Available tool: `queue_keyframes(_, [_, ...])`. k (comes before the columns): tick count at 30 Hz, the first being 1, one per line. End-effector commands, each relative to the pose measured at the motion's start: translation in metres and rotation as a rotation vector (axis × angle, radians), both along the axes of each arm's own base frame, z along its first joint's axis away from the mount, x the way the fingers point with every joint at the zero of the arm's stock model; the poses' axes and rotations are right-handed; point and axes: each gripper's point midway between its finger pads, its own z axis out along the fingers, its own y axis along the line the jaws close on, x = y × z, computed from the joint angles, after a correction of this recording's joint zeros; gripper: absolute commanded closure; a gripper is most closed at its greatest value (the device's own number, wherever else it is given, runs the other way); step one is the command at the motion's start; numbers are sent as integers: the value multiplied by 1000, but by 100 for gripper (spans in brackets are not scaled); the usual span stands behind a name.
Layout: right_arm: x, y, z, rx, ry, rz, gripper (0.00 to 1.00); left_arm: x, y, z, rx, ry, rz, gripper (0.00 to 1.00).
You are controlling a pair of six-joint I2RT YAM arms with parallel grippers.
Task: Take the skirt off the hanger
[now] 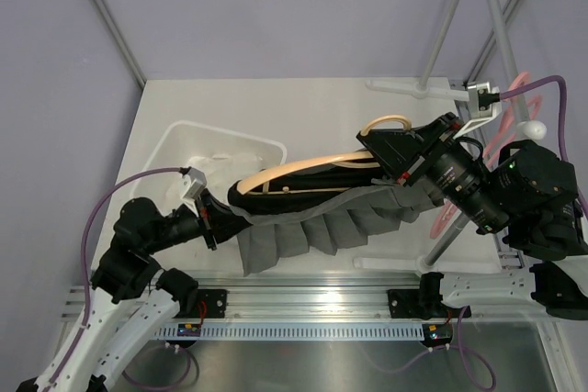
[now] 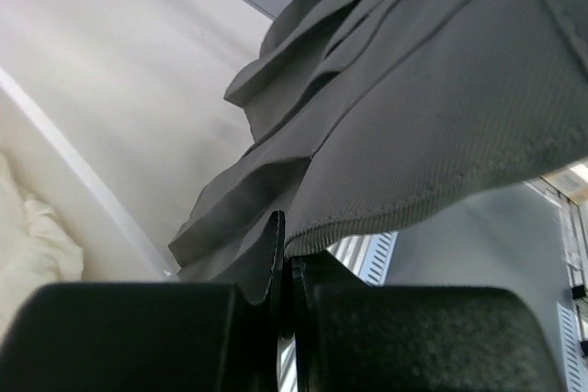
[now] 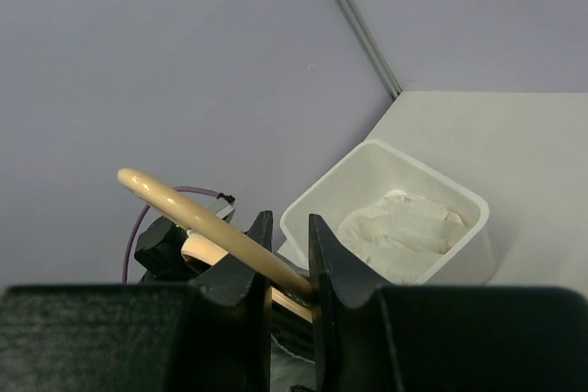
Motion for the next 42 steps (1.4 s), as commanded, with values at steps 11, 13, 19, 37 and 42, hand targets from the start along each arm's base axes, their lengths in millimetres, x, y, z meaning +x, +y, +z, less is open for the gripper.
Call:
queue_keyframes(11, [17,-31,47,133,-54,-153,100,-19,8,-17,6,79,-2,100])
queue_keyframes(13, [18,-32,51,134,-70,-166,100,-22,9,-17,-8,98,4,100])
queue_keyframes(19, [19,-39,91,204,-134,-185,100,-16,15,-22,22,132,61,100])
queue_keyframes(37, [14,4,71,47,-142,-75,100,-24,10,26,-22,29,-10,100])
queue_keyframes(42, [11,22,40,-5,-93,-29,100,-32,11,80,-51,-37,-34,89])
